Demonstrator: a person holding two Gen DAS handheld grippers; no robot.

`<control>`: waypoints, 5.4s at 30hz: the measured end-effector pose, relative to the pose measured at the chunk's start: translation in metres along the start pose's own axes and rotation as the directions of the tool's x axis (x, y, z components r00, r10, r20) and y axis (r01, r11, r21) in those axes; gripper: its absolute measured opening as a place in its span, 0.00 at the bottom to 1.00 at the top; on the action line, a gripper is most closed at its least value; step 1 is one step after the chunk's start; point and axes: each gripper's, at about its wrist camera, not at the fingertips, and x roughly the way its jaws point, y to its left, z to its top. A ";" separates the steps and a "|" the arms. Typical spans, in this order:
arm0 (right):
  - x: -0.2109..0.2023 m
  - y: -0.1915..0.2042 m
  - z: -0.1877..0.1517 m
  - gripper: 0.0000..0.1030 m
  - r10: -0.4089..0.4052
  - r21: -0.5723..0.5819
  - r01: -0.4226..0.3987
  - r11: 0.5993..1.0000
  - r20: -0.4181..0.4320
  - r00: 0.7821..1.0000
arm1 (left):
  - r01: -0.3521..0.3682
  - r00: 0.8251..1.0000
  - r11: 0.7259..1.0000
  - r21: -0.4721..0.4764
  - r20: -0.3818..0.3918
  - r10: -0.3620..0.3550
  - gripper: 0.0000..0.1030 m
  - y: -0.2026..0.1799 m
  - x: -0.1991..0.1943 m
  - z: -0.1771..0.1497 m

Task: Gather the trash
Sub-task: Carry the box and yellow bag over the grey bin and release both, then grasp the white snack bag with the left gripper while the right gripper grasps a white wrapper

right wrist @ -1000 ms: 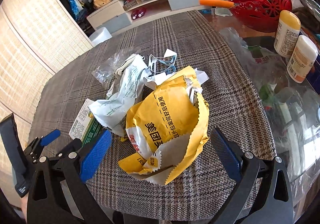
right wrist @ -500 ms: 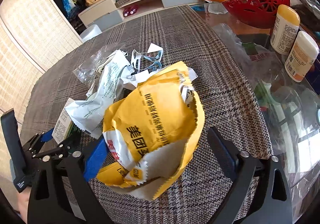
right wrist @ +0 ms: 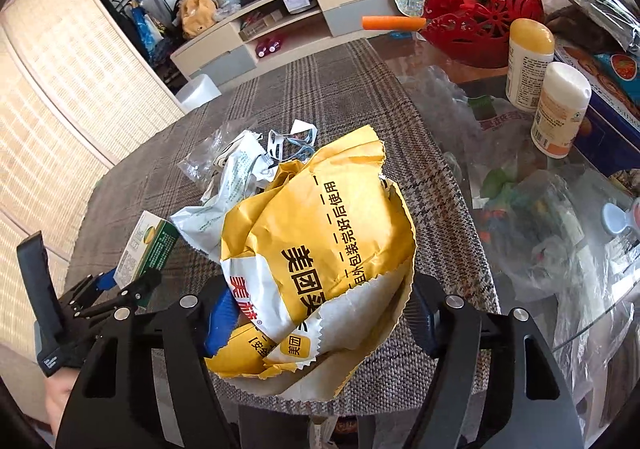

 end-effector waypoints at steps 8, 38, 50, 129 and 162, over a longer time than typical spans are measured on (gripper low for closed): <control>-0.038 0.019 -0.052 0.69 0.027 -0.077 -0.026 0.997 0.016 1.000 | 0.022 0.999 0.999 -0.044 0.026 -0.020 0.65 -0.012 -0.060 -0.044; 0.025 0.011 -0.229 0.69 -0.030 -0.132 -0.004 0.991 -0.250 0.968 | 0.127 0.962 0.980 -0.155 -0.222 -0.160 0.65 -0.050 0.001 -0.264; 0.049 0.007 -0.239 0.70 -0.028 -0.112 -0.008 0.994 -0.322 0.946 | 0.152 0.943 0.978 -0.142 -0.274 -0.187 0.66 -0.057 0.021 -0.282; 0.063 0.005 0.066 0.88 -0.045 0.040 0.044 0.998 0.023 0.999 | 0.142 0.990 0.990 0.000 -0.017 -0.142 0.42 -0.068 0.049 0.052; 0.061 0.061 0.050 0.06 -0.026 -0.128 0.024 0.991 -0.008 1.000 | 0.105 0.994 0.994 0.031 0.035 -0.106 0.08 -0.041 -0.017 0.040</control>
